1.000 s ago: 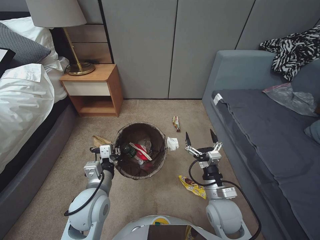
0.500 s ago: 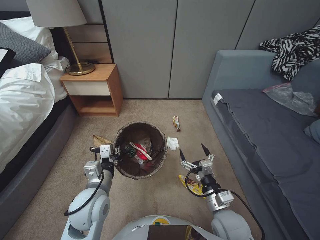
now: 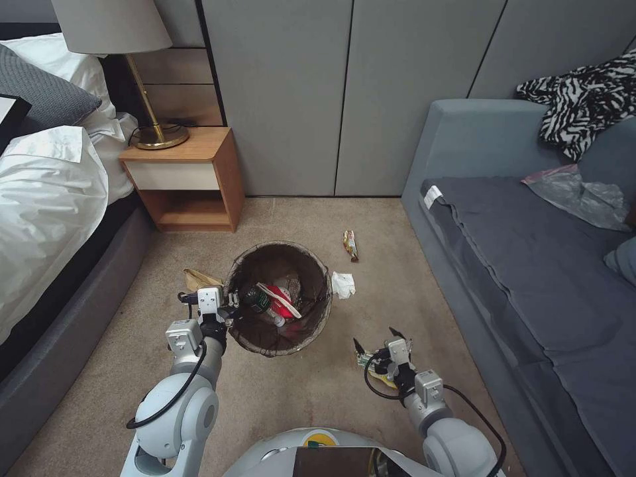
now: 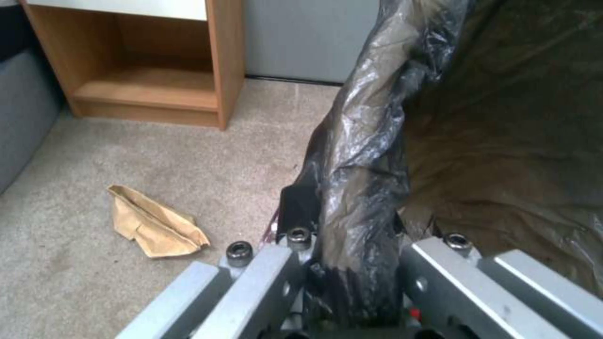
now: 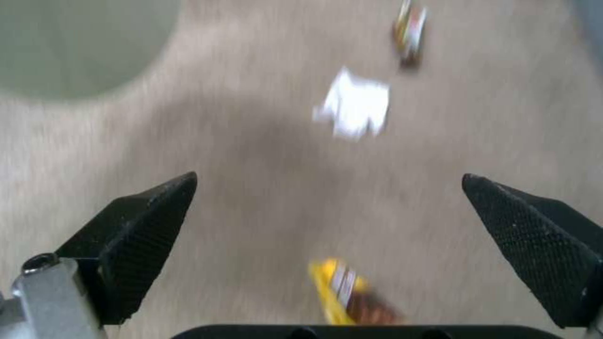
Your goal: Pick up the trash bin, then pick up the garbage from the floor and place it into the trash bin.
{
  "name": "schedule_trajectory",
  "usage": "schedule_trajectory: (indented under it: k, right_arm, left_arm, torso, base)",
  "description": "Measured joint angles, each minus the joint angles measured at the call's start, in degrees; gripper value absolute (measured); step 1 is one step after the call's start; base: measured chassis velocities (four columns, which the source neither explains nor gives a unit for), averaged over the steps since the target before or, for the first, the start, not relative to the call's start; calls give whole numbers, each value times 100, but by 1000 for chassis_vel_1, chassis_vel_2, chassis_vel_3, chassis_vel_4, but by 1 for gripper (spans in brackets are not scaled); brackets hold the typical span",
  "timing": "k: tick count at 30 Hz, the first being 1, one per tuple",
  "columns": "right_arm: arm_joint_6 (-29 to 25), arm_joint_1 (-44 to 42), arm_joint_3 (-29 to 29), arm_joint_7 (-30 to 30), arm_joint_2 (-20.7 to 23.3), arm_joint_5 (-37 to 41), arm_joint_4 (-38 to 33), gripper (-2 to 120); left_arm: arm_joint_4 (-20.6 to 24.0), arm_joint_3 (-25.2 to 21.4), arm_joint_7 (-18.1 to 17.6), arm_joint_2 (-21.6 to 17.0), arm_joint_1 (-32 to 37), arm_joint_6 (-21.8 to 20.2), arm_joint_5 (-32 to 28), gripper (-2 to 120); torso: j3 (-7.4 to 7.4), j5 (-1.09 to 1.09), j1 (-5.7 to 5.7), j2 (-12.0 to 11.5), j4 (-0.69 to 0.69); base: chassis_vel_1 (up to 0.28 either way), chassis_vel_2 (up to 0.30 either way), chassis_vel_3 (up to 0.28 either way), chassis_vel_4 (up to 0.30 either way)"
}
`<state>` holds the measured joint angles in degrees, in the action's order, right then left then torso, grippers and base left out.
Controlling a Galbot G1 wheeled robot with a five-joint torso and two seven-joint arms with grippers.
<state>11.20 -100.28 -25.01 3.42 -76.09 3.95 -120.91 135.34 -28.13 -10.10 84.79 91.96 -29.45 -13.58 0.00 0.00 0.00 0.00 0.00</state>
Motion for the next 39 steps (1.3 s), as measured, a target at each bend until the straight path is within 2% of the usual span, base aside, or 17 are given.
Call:
schedule_trajectory:
  k: [8,16,24,26,29,39]
  right_arm:
    - [582,225,12,127,140,205,403,100]
    - [1044,752,2,434,293,302,1325,100]
    - [1035,1164,-14,601,356,210,1988,100]
    - [945,1430,1,694,360,101,2452,100]
    - [901,1548,2,716,344,66,2724,100]
    - [665,1666,18,728,265,-18,3248,100]
  left_arm:
    - [0,2,0,0,0,0,0,2]
    - [-2,13,0,-4,12,3,5,2]
    - [-4,20,3,-11,14,6,5,2]
    - [-4,12,4,-11,22,8,5,2]
    - [-4,6,4,-6,27,9,5,2]
    - [-17,18,-2,7,24,17,11,2]
  torso:
    - [0,0,0,0,0]
    - [0,0,0,0,0]
    - [0,0,0,0,0]
    - [0,0,0,0,0]
    - [0,0,0,0,0]
    - [0,0,0,0,0]
  base:
    - [0,0,0,0]
    - [0,0,0,0]
    - [0,0,0,0]
    - [0,0,0,0]
    - [0,0,0,0]
    - [0,0,0,0]
